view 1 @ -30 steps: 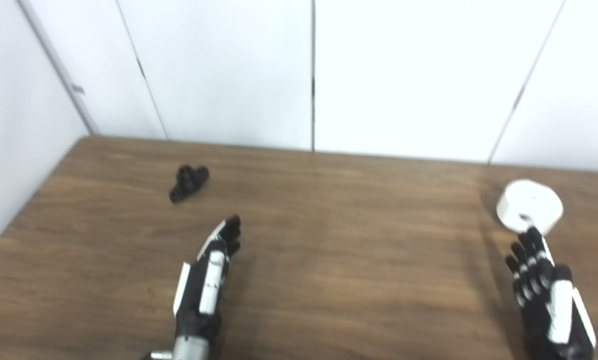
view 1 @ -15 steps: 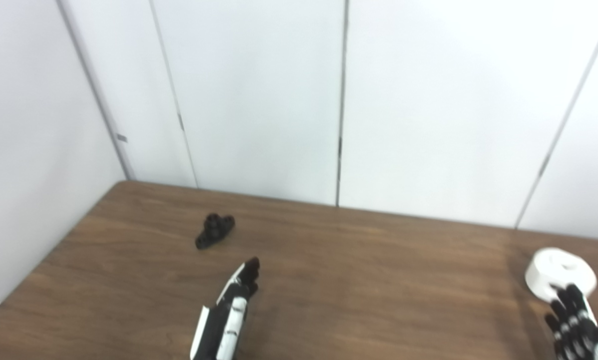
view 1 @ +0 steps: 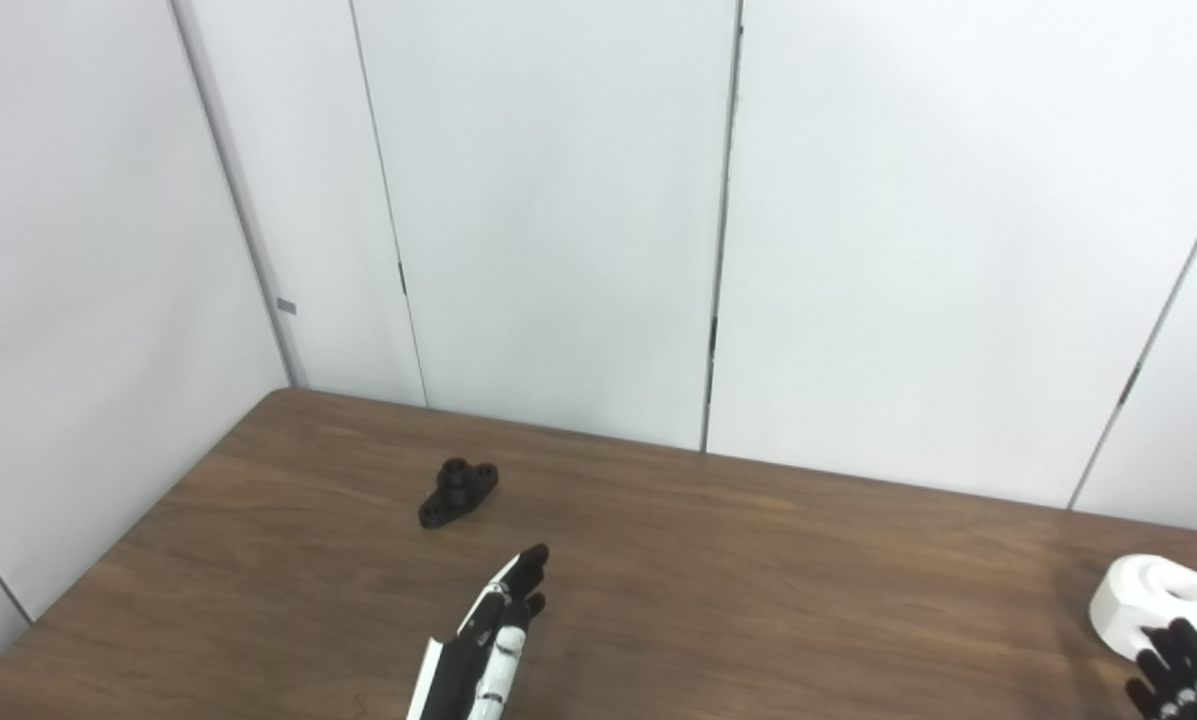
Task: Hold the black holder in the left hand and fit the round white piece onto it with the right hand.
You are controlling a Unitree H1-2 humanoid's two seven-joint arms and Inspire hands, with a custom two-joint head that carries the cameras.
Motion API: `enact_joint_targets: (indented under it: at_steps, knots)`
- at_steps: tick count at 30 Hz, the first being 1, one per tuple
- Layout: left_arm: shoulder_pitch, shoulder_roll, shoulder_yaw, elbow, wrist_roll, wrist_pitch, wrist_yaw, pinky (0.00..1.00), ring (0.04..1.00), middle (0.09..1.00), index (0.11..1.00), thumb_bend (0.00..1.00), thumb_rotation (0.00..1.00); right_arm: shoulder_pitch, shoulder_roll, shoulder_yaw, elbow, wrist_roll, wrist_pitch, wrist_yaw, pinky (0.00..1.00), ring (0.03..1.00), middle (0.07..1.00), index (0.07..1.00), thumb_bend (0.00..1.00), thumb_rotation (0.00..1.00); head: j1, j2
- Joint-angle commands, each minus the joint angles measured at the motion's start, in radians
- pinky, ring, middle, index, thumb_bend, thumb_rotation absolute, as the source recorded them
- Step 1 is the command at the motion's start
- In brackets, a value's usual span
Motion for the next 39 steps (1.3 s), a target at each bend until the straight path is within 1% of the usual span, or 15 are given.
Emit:
enact_joint_targets:
  at_steps: [1,3,5,6,7,9,12,15,19,21,24,26,30,34,39]
  knots:
    - [0.148,-0.104,-0.047,0.098,0.041,0.002,0.011,0.92,0.949,0.925,0.868,0.46,0.62,0.117,0.034,0.006,0.210,0.010,-0.043,0.021,1.00,1.000,1.000,1.000,0.54,1.00,0.001,0.001]
    - [0.153,-0.098,-0.053,0.083,0.057,0.017,0.010,0.90,0.944,0.919,0.860,0.51,0.56,0.118,0.033,0.006,0.208,0.008,-0.042,0.021,1.00,1.000,1.000,1.000,0.54,1.00,0.002,0.006]
    - [0.158,-0.091,-0.058,0.061,0.073,0.019,0.007,0.87,0.930,0.911,0.856,0.53,0.47,0.121,0.030,0.007,0.202,0.004,-0.037,0.019,1.00,1.000,1.000,1.000,0.51,1.00,0.002,0.008]
    - [0.162,-0.089,-0.059,0.043,0.075,0.027,0.007,0.88,0.931,0.912,0.857,0.53,0.39,0.122,0.030,0.006,0.201,0.006,-0.035,0.019,1.00,1.000,1.000,1.000,0.51,1.00,0.002,0.008]
    - [0.167,-0.090,-0.059,0.022,0.082,0.042,0.012,0.89,0.937,0.915,0.861,0.56,0.32,0.123,0.029,0.005,0.198,0.007,-0.033,0.018,1.00,1.000,1.000,1.000,0.52,1.00,0.006,0.018]
    - [0.183,-0.091,-0.054,-0.036,0.135,0.096,0.035,0.87,0.920,0.907,0.865,0.60,0.27,0.125,0.028,0.001,0.197,0.017,-0.035,0.023,1.00,1.000,1.000,1.000,0.52,1.00,0.010,0.022]
    - [0.195,-0.081,-0.049,-0.117,0.189,0.173,0.051,0.85,0.908,0.907,0.872,0.66,0.26,0.128,0.028,-0.005,0.189,0.026,-0.019,0.021,1.00,1.000,1.000,1.000,0.51,1.00,0.012,0.029]
    - [0.182,-0.059,-0.040,-0.157,0.230,0.205,0.062,0.84,0.904,0.903,0.872,0.73,0.26,0.129,0.028,-0.004,0.183,0.025,-0.011,0.016,1.00,1.000,1.000,1.000,0.51,1.00,0.003,0.033]
    - [0.166,-0.044,-0.013,-0.192,0.276,0.238,0.074,0.83,0.894,0.897,0.857,0.79,0.27,0.130,0.028,-0.003,0.184,0.038,-0.012,0.031,1.00,1.000,1.000,1.000,0.52,1.00,-0.005,0.037]
    - [0.157,-0.040,0.001,-0.214,0.319,0.275,0.082,0.83,0.893,0.893,0.854,0.81,0.29,0.132,0.028,0.001,0.179,0.029,-0.007,0.026,1.00,1.000,1.000,1.000,0.53,1.00,-0.008,0.038]
    - [0.141,-0.031,0.022,-0.239,0.357,0.322,0.087,0.88,0.908,0.898,0.845,0.84,0.28,0.136,0.029,0.005,0.170,0.013,0.001,0.012,1.00,1.000,1.000,1.000,0.55,1.00,-0.011,0.039]
    - [0.133,-0.019,0.032,-0.255,0.401,0.354,0.088,0.89,0.908,0.892,0.841,0.88,0.31,0.136,0.031,0.005,0.168,0.012,0.002,0.010,1.00,1.000,1.000,1.000,0.55,1.00,-0.013,0.041]
    - [0.116,0.003,0.057,-0.278,0.474,0.386,0.085,0.90,0.909,0.897,0.850,0.87,0.33,0.136,0.034,0.005,0.169,0.014,0.000,0.012,1.00,1.000,1.000,1.000,0.56,1.00,-0.014,0.044]
    - [0.098,0.011,0.088,-0.304,0.498,0.435,0.071,0.94,0.946,0.928,0.866,0.86,0.34,0.139,0.033,0.010,0.160,0.005,0.013,0.007,1.00,1.000,1.000,1.000,0.57,1.00,-0.012,0.051]
    - [0.081,0.029,0.111,-0.321,0.519,0.469,0.056,0.97,0.966,0.941,0.872,0.83,0.35,0.143,0.035,0.013,0.146,-0.003,0.025,0.001,1.00,1.000,1.000,1.000,0.57,1.00,-0.012,0.056]
